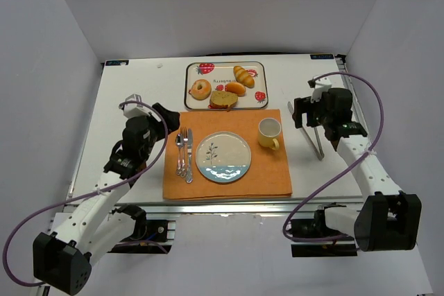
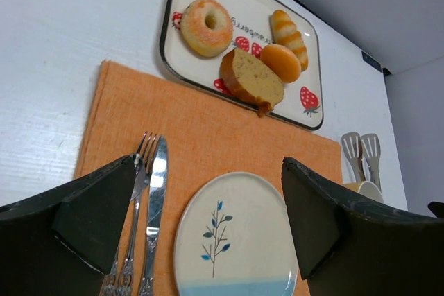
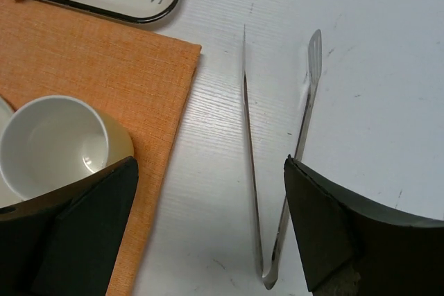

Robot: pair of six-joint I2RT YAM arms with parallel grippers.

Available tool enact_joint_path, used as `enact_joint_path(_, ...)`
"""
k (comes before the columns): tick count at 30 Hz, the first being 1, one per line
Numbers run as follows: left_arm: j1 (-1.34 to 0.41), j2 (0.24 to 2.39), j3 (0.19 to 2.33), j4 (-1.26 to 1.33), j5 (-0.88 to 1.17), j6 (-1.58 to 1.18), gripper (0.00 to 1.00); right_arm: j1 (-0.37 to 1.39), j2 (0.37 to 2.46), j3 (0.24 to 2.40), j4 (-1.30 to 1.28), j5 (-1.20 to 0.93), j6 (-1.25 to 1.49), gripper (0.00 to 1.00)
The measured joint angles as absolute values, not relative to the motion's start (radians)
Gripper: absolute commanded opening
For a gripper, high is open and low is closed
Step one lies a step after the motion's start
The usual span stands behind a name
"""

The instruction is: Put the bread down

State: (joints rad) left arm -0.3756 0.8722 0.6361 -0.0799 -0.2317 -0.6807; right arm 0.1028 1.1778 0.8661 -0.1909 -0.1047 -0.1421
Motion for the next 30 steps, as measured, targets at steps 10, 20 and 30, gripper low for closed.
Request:
enact_joint_path(10,-0.375,0.852,0.615,-0.103,-0.274,-0.699,0.00,-0.142,1.211,0.876,-0.322,-0.439,-0.404,0.33)
enact_joint_path(20,-0.375,0.883,0.604,-0.075,-0.260,-0.707,0.70,-0.163,1.442,0.889,-0.345,-0.252,-0.434,0.89)
enact_joint_path(30,-0.375,0.929,0.598,-0.066,-0.245,-0.708,0.71,-0.143,1.583,0.898,-0.296,-0.189,-0.427,0.89)
